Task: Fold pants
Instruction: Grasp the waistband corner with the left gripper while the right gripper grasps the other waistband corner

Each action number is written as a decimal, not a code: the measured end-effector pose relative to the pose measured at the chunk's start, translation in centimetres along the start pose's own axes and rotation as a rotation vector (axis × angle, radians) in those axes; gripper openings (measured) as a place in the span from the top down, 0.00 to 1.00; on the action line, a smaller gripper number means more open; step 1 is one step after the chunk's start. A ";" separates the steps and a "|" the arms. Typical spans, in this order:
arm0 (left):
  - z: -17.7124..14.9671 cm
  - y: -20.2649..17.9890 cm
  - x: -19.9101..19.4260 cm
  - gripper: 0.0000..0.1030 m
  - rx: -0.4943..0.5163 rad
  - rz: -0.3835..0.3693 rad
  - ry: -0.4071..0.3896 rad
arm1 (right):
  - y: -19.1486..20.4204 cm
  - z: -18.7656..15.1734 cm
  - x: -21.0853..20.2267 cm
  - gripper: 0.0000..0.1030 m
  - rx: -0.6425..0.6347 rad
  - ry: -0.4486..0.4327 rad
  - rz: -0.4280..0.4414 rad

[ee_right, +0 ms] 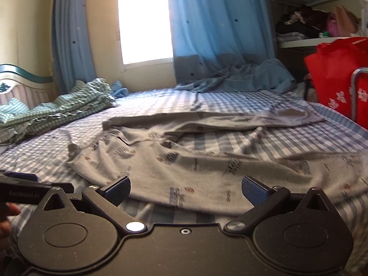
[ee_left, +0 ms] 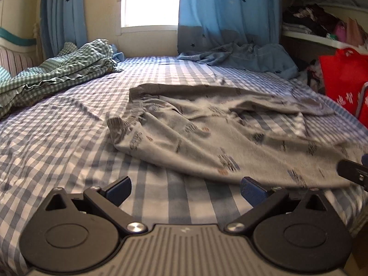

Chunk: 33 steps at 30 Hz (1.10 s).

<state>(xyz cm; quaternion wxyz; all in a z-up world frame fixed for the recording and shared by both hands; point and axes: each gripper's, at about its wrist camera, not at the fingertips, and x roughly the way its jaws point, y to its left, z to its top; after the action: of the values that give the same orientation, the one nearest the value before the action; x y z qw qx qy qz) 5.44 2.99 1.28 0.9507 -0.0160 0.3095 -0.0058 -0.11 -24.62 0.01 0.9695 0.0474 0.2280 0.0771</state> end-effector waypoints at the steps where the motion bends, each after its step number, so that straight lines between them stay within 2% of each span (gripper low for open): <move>1: 0.8 0.5 0.4 0.00 -0.011 0.003 -0.001 | -0.4 0.6 0.4 0.00 0.001 -0.006 0.014; 4: 3.7 2.2 2.3 0.00 -0.040 0.008 -0.009 | -2.0 2.8 2.0 0.00 -0.020 -0.029 0.059; 7: 7.8 4.5 5.3 0.00 -0.059 0.028 -0.019 | -3.6 5.5 4.7 0.00 -0.094 -0.037 0.091; 10: 12.1 6.7 9.0 0.00 -0.017 0.051 -0.040 | -5.2 8.8 8.5 0.00 -0.206 -0.040 0.140; 14: 18.0 9.3 16.4 0.00 0.158 0.084 -0.083 | -7.5 13.4 15.9 0.00 -0.340 0.008 0.234; 16: 20.0 10.1 20.3 0.00 0.245 0.075 -0.074 | -8.7 15.4 20.5 0.00 -0.412 0.049 0.272; 18: 21.3 10.3 24.1 0.00 0.353 0.051 -0.052 | -9.5 16.9 25.2 0.00 -0.469 0.089 0.270; 21: 22.0 10.0 29.1 0.00 0.517 0.003 -0.009 | -9.9 18.2 31.8 0.00 -0.604 0.139 0.244; 22: 22.1 9.8 30.0 0.00 0.543 -0.006 -0.001 | -10.1 18.5 33.8 0.01 -0.639 0.154 0.248; 25: 21.8 8.9 32.7 0.00 0.626 -0.068 0.021 | -10.9 19.5 39.8 0.01 -0.707 0.230 0.319; 27: 21.7 8.1 34.6 0.03 0.671 -0.065 0.048 | -11.6 20.1 43.3 0.05 -0.704 0.303 0.378; 29: 21.7 7.5 36.1 0.15 0.729 -0.062 0.101 | -12.2 20.6 46.4 0.10 -0.671 0.357 0.389; 30: 21.8 7.2 37.0 0.26 0.752 -0.047 0.125 | -12.4 20.7 47.7 0.15 -0.655 0.385 0.389; 31: 21.8 7.2 37.6 0.43 0.759 -0.039 0.145 | -12.7 20.7 48.7 0.19 -0.645 0.405 0.390; 32: 21.9 7.1 38.1 0.53 0.760 -0.039 0.164 | -12.9 20.6 49.5 0.26 -0.635 0.419 0.400; 33: 22.1 7.2 38.8 0.80 0.753 -0.033 0.196 | -13.0 20.5 50.1 0.29 -0.632 0.429 0.414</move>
<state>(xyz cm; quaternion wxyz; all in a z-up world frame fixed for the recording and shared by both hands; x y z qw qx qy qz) 49.83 9.98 -3.98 0.8558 0.3298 0.3746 -0.1359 55.06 -29.98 -5.13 0.8312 -0.2239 0.3751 0.3440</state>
